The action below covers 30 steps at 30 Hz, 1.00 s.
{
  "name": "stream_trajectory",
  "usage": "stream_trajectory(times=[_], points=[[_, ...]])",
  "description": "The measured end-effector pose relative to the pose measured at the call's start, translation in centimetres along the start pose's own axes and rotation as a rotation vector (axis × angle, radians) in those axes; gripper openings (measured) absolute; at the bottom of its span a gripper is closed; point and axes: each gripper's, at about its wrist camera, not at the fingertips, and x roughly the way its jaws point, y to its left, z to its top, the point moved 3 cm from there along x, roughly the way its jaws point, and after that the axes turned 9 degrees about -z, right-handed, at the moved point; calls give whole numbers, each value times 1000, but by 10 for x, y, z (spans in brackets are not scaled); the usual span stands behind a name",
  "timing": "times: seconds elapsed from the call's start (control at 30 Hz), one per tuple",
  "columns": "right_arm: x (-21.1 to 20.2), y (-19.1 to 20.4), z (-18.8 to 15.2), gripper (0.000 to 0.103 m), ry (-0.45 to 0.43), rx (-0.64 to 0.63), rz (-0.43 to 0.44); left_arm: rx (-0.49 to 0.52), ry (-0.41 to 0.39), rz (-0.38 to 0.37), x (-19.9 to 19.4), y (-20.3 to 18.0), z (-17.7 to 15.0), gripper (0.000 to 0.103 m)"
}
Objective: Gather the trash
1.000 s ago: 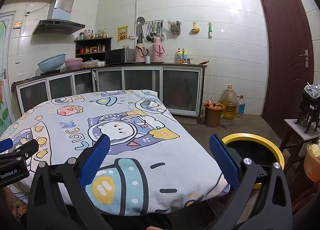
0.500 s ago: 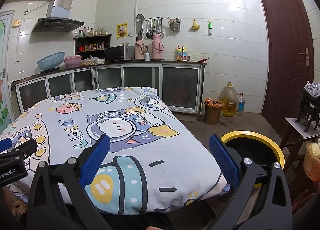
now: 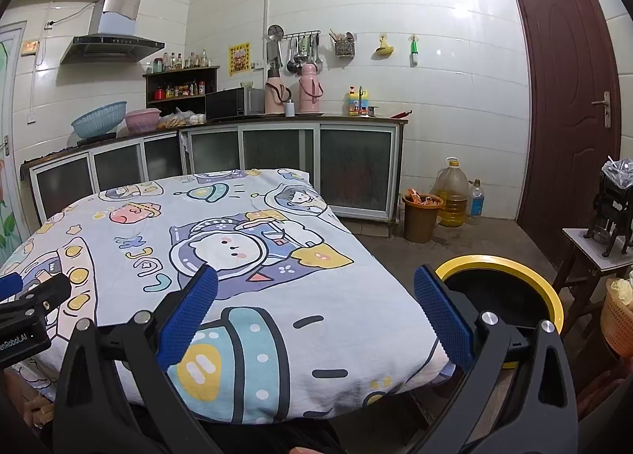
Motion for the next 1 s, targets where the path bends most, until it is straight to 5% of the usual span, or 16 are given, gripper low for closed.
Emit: stream_trajectory(times=[1.0], points=[[0,4,-4,95,13,1,-2,7,-3,-6,0,0,1,95]])
